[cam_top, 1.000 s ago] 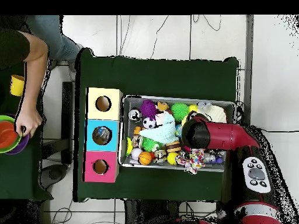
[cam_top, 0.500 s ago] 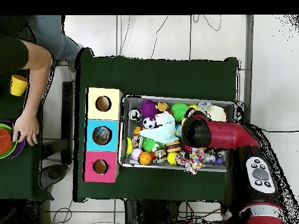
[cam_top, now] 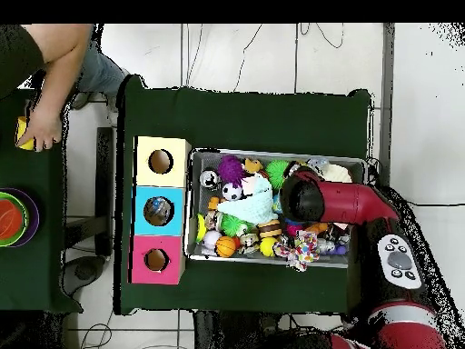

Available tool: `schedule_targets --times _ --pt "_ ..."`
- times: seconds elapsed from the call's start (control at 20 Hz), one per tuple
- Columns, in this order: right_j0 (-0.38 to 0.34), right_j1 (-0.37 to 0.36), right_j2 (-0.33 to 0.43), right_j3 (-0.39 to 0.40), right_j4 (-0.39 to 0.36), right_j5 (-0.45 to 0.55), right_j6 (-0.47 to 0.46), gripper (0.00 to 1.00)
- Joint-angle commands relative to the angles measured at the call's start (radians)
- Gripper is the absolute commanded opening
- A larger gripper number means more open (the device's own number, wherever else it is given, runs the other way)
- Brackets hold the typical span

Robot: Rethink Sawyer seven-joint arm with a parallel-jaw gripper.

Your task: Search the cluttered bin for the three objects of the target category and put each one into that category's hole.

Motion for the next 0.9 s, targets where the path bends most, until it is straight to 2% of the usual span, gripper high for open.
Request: schedule_targets --times 0.05,0.45,0.9 --pt "-0.032 0.094 0.119 -0.117 0.019 0.048 -0.046 1.0" --pt "-0.037 0.098 0.115 -0.161 0.016 0.101 -0.063 1.0" --pt "-0.056 0.113 0.102 -0.165 0.041 0.148 -0.038 1.0"
